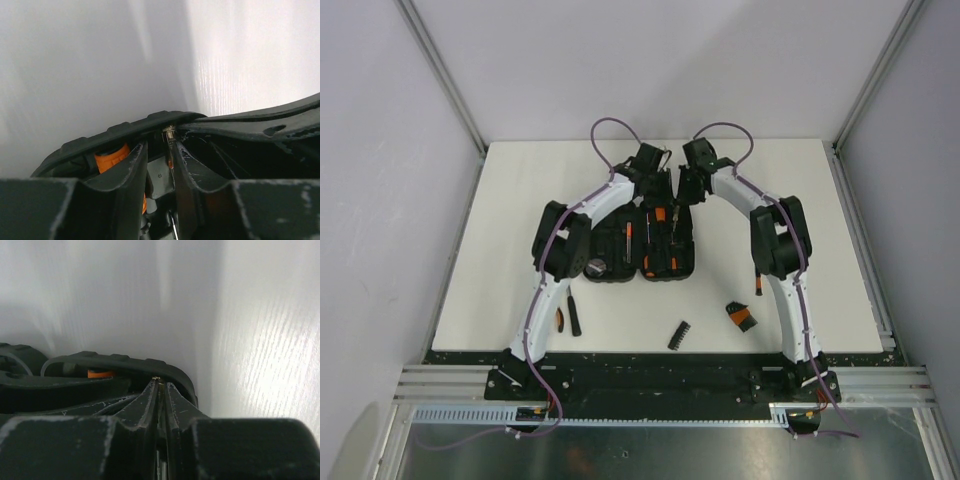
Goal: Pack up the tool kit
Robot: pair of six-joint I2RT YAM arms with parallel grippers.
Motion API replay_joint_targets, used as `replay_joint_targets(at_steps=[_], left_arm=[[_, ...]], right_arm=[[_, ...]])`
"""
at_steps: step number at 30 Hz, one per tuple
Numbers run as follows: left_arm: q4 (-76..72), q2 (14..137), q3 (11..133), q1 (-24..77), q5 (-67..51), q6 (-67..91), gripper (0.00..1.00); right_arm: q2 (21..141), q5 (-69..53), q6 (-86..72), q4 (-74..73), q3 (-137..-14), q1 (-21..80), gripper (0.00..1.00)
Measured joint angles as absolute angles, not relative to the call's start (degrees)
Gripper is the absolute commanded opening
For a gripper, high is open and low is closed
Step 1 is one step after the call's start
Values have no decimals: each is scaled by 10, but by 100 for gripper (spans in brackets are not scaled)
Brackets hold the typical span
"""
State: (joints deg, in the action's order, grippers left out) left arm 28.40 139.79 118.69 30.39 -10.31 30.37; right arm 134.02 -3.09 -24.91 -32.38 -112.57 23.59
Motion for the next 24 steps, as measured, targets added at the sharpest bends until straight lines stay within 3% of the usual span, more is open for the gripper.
replay_joint_targets(at_steps=[6,12,24], left_arm=[[305,1387,1187,306,-101,304,41],[325,1365,1187,307,-91,302,41],[332,1320,1188,306,-89,296,20]], right_arm=[[1300,-46,-248,-315,-1090,226,20],[1241,-57,-247,-297,-1063,223,17],[1224,-54,-236,-307,-1027,253,7]])
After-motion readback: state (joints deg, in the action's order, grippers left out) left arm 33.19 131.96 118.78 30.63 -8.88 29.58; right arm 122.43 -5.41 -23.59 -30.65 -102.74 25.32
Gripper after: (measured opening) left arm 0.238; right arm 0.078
